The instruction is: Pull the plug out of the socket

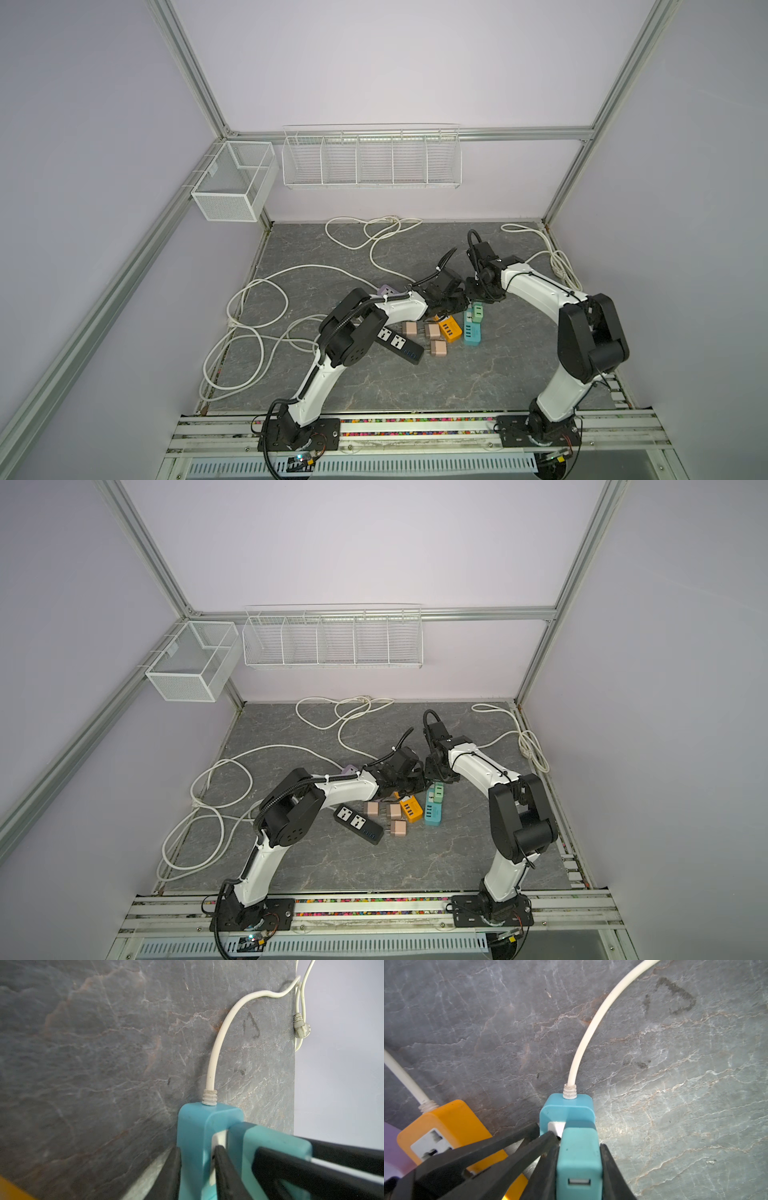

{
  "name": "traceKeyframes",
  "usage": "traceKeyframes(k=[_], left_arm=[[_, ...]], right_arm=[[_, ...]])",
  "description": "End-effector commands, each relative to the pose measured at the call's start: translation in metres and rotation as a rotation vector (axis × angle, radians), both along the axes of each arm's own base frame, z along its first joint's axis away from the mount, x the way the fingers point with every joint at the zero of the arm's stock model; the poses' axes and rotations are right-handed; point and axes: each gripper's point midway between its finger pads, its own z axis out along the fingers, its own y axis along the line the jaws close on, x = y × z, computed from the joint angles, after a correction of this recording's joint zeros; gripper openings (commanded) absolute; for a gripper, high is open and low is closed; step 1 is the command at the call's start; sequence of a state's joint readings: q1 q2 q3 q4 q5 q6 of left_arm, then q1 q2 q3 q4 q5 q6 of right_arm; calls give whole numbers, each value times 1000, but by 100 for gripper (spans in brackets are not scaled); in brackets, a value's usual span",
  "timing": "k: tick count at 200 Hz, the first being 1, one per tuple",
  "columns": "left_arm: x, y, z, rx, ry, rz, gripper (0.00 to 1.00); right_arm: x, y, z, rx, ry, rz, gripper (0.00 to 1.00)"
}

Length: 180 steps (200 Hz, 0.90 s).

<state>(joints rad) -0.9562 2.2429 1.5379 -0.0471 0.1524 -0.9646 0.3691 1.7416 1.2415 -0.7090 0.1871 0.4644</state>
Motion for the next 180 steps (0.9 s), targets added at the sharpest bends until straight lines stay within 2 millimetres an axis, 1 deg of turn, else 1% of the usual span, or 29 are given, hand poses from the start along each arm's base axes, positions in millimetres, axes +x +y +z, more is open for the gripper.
traceKeyframes(k=[1,23,36,47,67,76,86,117,126,151,180], left_arm=[[-43,71,-98,356,197,25,29],[-46,74,-102,357,209,28,29],[-47,75,-105,354,217,30,29],[-48,73,-106,348,223,28,29],[-49,72,-107,341,227,28,29],[-49,72,-108,342,229,30,29],[-50,73,-108,346,230,30,29],[-51,75,-110,353,231,32,29],[-51,73,-110,345,232,29,29],[-51,72,-113,349,240,28,29],[-50,75,-110,352,222,42,29]], right_arm=[[13,7,16,45,-59,-8,14],[11,-10,19,30,-57,-35,14],[10,-14,20,18,-63,-43,14],[11,-9,17,44,-64,-45,14],[13,11,12,89,-54,-22,11],[13,14,13,69,-53,-13,11],[14,13,14,38,-54,-4,11],[12,-15,20,-28,-63,-36,11],[12,-17,20,-32,-65,-41,11],[15,-4,15,-23,-54,-16,9],[16,23,14,36,-66,18,9]])
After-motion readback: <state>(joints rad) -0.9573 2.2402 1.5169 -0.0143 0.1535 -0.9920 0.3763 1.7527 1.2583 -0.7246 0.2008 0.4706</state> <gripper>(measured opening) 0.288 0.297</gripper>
